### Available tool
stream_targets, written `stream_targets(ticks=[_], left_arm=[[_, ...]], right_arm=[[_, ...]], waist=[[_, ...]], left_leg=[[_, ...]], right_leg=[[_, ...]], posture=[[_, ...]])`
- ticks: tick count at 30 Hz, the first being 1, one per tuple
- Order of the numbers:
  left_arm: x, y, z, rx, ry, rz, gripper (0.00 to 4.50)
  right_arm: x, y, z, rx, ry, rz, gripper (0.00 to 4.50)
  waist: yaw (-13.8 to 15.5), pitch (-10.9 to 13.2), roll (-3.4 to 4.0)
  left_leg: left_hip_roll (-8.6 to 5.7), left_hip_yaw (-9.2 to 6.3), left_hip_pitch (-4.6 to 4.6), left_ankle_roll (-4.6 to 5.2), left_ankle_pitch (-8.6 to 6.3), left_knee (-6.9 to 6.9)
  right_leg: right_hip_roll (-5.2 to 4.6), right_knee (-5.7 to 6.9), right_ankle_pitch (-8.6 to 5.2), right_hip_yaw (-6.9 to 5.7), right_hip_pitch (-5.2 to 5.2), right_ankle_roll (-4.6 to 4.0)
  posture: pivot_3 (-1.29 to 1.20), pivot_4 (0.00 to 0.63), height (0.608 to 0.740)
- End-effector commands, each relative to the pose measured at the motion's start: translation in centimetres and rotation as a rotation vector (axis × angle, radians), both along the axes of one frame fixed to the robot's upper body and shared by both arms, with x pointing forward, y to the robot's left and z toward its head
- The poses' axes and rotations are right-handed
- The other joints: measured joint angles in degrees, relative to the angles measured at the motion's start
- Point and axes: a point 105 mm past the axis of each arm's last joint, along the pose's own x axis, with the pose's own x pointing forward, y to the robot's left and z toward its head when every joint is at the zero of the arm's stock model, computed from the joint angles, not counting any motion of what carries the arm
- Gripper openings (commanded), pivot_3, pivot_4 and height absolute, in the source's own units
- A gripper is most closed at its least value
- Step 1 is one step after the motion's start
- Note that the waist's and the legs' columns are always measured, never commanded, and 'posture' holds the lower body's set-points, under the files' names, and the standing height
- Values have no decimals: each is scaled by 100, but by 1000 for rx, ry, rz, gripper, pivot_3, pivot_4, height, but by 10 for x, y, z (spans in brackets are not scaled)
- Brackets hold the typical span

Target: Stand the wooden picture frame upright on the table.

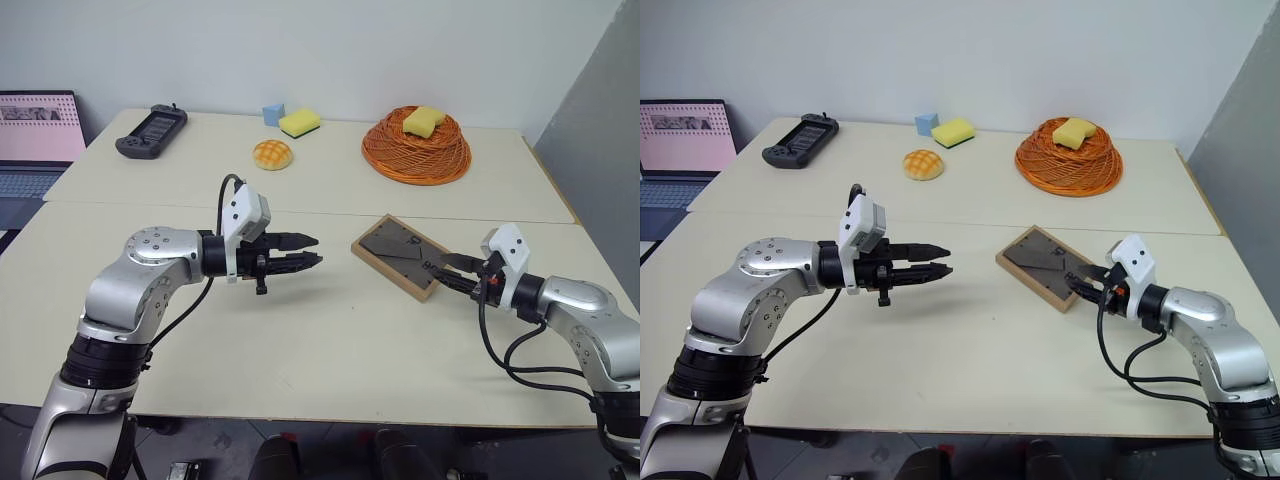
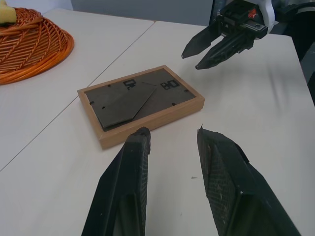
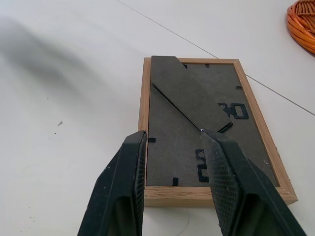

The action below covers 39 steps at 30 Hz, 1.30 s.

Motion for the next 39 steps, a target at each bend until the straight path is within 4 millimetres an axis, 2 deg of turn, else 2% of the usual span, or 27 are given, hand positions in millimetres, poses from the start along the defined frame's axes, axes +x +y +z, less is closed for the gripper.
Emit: stream_targets(ticks=[1, 18, 22, 23, 26, 31, 35, 39], left_arm=[[-3, -2, 9, 0, -46, -9, 1638], [0, 0, 11, 12, -68, 5, 1638], [0, 0, 5, 26, -60, 18, 1638], [-1, -1, 6, 23, -61, 14, 1627], [-1, -2, 10, -9, -52, 2, 1162], [-3, -4, 10, -13, -51, -16, 127], [-3, -7, 6, -10, -44, -18, 30], [1, -5, -12, 70, -22, 9, 30]], right_arm=[[0, -4, 17, 10, -59, -9, 1806], [2, -2, 14, 11, -61, -17, 1806], [4, -4, 13, 13, -66, -36, 1806], [5, -6, 14, 20, -70, -43, 1633], [7, -8, 16, 40, -76, -54, 1157], [8, -9, 20, 44, -92, -60, 18], [12, -13, 17, 23, -94, -89, 0], [21, -18, 10, -35, -112, -118, 0]], waist=[[0, 0, 0], [0, 0, 0], [0, 0, 0], [0, 0, 0], [3, 0, 0], [3, 0, 1], [3, 0, 0], [3, 0, 1]], left_leg=[[0, 0, 0, 0, 0, 0], [0, 0, 0, 0, 0, 0], [0, 0, 0, 0, 0, 0], [0, 0, 0, 0, 0, 0], [0, 0, 0, 0, 0, 0], [0, 0, 0, 0, 0, 0], [0, 0, 0, 0, 0, 0], [-1, 0, 0, 0, 0, 1]], right_leg=[[0, 0, 0, 0, 0, 0], [0, 0, 0, 0, 0, 0], [0, 0, 0, 0, 0, 0], [0, 0, 0, 0, 0, 0], [0, 0, 0, 0, 0, 0], [0, 1, 0, 0, 0, 0], [0, 1, 0, 0, 0, 0], [0, 1, 0, 0, 0, 0]], posture=[[0, 150, 740], [0, 150, 740], [0, 150, 740], [0, 150, 740], [0, 150, 740], [0, 150, 740], [0, 150, 740], [0, 150, 740]])
